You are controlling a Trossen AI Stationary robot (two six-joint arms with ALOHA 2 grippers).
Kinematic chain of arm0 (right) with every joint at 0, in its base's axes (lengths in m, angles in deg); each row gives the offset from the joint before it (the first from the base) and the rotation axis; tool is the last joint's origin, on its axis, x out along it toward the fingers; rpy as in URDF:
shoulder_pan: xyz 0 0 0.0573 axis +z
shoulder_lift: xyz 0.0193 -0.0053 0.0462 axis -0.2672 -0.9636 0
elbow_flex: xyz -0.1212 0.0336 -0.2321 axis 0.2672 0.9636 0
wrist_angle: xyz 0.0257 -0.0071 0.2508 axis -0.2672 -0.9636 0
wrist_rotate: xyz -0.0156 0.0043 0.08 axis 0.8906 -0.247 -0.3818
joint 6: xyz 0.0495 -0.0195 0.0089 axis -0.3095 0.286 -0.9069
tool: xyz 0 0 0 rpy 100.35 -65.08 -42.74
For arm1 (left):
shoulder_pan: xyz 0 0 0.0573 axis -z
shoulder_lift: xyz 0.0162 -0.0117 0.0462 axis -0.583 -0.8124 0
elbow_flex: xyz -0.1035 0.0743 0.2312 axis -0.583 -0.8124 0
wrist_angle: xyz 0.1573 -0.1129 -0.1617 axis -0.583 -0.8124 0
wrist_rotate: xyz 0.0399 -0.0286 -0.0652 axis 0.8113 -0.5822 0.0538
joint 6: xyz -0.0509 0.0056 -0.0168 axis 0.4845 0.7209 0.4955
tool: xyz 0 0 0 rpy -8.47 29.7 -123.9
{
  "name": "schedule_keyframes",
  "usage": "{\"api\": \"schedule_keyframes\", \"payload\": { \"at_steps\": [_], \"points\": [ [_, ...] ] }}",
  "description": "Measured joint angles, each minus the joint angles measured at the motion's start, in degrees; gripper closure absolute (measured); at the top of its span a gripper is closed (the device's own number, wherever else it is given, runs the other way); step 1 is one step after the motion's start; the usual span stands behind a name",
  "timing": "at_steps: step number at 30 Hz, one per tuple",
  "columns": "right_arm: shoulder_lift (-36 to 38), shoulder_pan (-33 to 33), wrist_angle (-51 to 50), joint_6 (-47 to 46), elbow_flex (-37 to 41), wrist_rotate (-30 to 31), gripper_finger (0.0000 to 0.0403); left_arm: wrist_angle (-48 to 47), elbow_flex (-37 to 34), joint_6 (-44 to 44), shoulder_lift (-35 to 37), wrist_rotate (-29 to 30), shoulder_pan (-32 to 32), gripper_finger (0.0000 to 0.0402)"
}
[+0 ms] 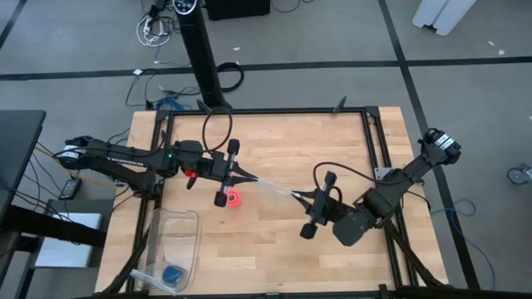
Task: Roll bandage
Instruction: Open the zip lock bag
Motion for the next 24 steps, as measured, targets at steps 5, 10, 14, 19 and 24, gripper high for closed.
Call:
{"api": "schedule_keyframes", "payload": {
  "at_steps": [5, 10, 14, 19, 24],
  "points": [
    [-0.07, -1.53, -0.02, 2.71, 0.00, -0.82, 0.0399, 0.71, -0.01, 4.43, 0.00, 1.93, -0.03, 0.0379],
    [0.39, -0.88, 0.20, 5.57, 0.00, 2.03, 0.0401, -3.13, -0.07, 5.20, 0.82, 1.87, 0.04, 0.0338],
    [0.36, 0.17, 0.19, 5.93, 0.00, 3.63, 0.0401, -3.60, 0.01, 5.71, 1.38, 0.52, 0.04, 0.0299],
    [0.36, 0.92, 0.26, 5.93, 0.00, 3.95, 0.0402, -1.22, 0.01, 5.64, 1.68, -4.12, 0.42, 0.0271],
    [0.36, 1.23, 0.29, 5.93, 0.00, 4.37, 0.0402, -0.46, 0.01, 5.41, 1.60, -4.62, 0.77, 0.0285]
  ]
}}
